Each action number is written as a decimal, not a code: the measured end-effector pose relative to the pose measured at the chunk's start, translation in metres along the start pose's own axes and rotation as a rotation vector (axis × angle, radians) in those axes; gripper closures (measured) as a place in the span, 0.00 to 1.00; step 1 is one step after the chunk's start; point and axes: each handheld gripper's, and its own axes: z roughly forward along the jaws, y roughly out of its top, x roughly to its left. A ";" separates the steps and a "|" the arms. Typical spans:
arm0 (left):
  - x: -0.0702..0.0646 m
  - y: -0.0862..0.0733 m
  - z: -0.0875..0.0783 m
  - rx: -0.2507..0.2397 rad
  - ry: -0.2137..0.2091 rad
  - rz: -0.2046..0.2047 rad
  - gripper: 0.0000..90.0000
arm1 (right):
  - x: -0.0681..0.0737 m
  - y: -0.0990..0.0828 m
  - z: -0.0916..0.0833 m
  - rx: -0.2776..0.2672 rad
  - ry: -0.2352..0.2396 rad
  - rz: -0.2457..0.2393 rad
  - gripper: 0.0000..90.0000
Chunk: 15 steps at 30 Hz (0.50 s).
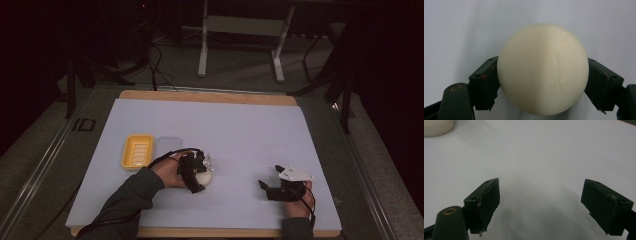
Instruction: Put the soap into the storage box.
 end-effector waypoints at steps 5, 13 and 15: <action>0.003 0.001 0.000 0.011 -0.025 -0.014 0.27 | 0.000 0.000 0.000 0.001 0.001 0.000 0.17; 0.003 0.001 0.000 0.023 -0.028 -0.015 0.28 | 0.000 0.000 0.000 0.000 0.000 -0.001 0.17; 0.002 0.002 0.000 0.027 -0.025 -0.004 0.28 | 0.000 0.000 0.000 0.000 0.000 -0.001 0.17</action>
